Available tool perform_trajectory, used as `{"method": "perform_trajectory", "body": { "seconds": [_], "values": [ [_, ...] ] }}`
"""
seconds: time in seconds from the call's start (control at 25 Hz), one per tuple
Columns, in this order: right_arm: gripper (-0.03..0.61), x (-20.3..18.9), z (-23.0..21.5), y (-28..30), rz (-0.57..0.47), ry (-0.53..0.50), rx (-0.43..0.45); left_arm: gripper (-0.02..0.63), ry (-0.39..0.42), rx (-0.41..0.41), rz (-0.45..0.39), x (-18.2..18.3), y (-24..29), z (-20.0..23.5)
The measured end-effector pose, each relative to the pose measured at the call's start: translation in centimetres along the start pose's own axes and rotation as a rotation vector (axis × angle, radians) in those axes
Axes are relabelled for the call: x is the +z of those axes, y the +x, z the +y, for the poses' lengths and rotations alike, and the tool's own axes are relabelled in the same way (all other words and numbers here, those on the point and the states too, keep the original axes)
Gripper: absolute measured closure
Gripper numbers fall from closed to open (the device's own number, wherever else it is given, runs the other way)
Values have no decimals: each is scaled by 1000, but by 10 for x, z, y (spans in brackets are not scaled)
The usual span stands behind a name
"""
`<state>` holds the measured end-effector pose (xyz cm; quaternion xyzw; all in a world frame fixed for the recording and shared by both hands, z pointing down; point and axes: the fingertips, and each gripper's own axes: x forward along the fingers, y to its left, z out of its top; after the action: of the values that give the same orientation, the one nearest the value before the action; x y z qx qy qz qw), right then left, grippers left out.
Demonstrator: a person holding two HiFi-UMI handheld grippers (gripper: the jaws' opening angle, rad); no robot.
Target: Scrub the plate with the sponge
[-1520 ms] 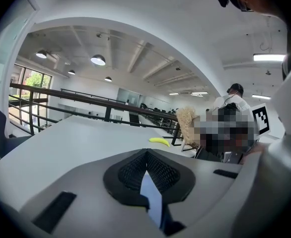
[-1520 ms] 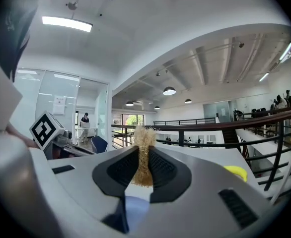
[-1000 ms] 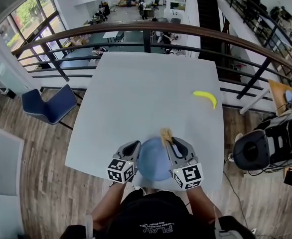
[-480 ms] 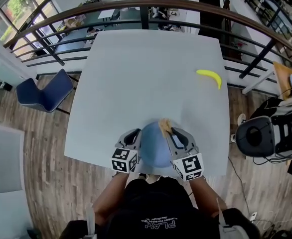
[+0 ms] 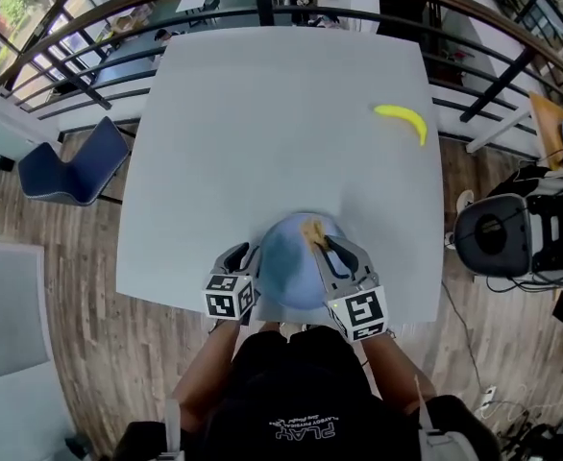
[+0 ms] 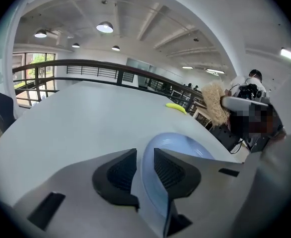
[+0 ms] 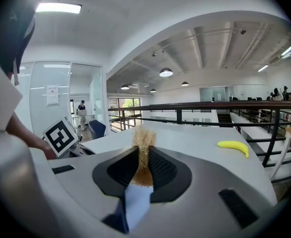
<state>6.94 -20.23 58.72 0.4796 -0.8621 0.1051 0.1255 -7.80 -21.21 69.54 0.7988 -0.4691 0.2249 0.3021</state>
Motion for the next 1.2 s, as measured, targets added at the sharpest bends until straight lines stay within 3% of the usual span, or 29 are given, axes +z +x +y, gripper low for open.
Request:
{"method": "perform_trajectory", "body": {
  "seconds": [0.16,0.4,0.68,1.2],
  "values": [
    [511,-6,-3,3,9,-4,5,505,7,-7,104,-30,14,0],
    [511,-18,-10,2,39,9,2,506,-32,-16,174,-56,17,0],
    [510,-59,-6,8,133,109,14,506,-100,-25,206,-65,28,1],
    [509,-80,9,6,193,122,35,541,-169,-15,247,-70,43,-2]
  ]
}}
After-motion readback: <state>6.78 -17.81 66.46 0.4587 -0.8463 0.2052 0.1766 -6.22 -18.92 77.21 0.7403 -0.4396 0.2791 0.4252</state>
